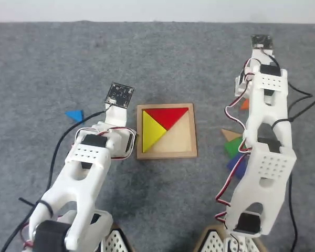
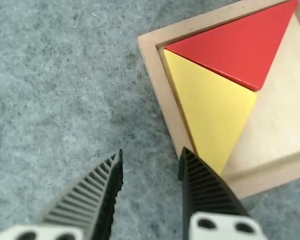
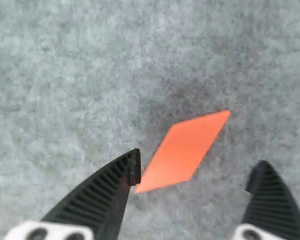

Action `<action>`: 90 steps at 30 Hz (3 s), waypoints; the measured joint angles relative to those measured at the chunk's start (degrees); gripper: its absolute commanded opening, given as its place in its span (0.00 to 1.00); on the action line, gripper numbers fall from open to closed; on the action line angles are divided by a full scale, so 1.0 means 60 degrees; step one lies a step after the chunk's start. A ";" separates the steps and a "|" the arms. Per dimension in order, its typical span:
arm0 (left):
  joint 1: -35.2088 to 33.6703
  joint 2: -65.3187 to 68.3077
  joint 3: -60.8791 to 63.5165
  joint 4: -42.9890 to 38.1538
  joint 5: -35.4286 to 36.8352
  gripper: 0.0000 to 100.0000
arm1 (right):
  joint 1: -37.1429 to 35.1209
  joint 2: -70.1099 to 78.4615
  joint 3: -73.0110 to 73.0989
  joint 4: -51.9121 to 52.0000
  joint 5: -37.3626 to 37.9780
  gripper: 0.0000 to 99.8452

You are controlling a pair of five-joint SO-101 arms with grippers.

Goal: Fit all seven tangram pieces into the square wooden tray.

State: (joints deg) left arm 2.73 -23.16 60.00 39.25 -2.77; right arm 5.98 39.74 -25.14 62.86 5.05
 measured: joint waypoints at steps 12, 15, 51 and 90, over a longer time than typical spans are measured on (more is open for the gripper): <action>0.0000 0.0000 0.0000 0.0000 0.0000 0.18 | -0.0015 0.1568 -0.1289 0.0132 -0.0015 0.19; 0.0000 0.0000 0.0000 0.0000 0.0000 0.18 | 0.0103 0.1934 -0.1963 0.0571 -0.0015 0.07; 0.0264 0.0000 0.0322 -0.0366 -0.0029 0.18 | -0.5465 -0.5934 0.3868 0.2784 -0.0601 0.01; 0.0615 0.0000 0.0469 -0.0366 -0.0044 0.18 | -0.4615 -0.4161 0.6637 -0.2286 -0.2227 0.31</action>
State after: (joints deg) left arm 6.42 -23.16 62.81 37.05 -3.03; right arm -21.71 14.77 14.68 49.14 -8.31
